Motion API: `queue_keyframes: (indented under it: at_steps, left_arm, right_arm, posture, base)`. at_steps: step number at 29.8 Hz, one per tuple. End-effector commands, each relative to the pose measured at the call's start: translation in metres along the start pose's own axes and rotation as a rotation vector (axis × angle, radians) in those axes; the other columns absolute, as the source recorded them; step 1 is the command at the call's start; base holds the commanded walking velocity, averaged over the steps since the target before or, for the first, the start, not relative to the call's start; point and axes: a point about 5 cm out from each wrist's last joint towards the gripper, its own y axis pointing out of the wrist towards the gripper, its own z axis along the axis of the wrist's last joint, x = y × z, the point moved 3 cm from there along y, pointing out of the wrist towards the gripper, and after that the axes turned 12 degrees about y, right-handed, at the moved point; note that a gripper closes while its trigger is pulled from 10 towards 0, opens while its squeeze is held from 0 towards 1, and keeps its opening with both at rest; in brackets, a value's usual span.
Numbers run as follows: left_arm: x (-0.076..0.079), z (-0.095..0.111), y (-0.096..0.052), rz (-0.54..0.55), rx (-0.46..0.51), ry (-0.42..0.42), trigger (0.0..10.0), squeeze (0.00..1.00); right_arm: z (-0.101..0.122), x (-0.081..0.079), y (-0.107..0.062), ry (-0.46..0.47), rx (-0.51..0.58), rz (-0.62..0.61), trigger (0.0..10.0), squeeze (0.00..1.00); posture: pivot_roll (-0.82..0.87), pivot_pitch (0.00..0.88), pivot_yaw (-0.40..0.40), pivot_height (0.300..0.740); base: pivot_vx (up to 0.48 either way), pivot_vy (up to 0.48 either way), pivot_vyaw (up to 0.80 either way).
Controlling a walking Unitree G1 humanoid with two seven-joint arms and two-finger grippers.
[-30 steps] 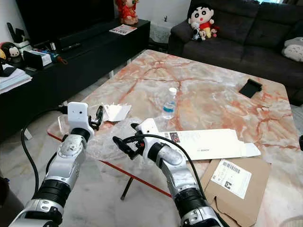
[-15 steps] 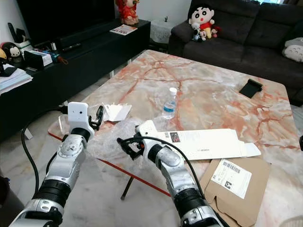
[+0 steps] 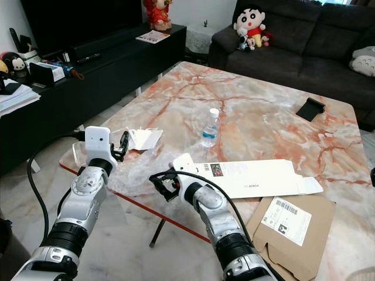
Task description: Picking trash to rubbish bin
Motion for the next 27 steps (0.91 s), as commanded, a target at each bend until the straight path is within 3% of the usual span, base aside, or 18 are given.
queue_keyframes:
  at_steps: [1,9,10,27]
  left_arm:
    - [0.0038,0.0009,0.0011,-0.024,-0.006,0.012,10.0,0.00]
    - [0.0046,0.0011,0.0013,-0.029,-0.006,0.018,10.0,0.00]
    - [0.0053,0.0013,0.0018,-0.032,-0.007,0.021,10.0,0.00]
    - [0.0065,0.0021,0.0025,-0.041,-0.003,0.037,10.0,0.00]
  right_arm:
    - [0.0000,0.0020,0.0017,-0.016,-0.022,-0.014,10.0,0.00]
    - [0.0014,0.0016,0.0027,-0.014,-0.010,-0.016,10.0,0.00]
    - [0.0030,0.0017,0.0029,-0.015,-0.002,-0.015,0.0,0.00]
    - [0.0056,0.0014,0.0038,-0.025,0.011,-0.013,0.0,0.00]
  posture:
    - [0.00,0.000,-0.084,0.740]
    - [0.00,0.000,-0.082,0.740]
    - [0.00,0.000,-0.080,0.740]
    - [0.00,0.000,-0.080,0.740]
  base:
    - [0.000,0.000,0.00]
    - [0.000,0.000,0.00]
    - [0.000,0.000,0.00]
    - [0.000,0.000,0.00]
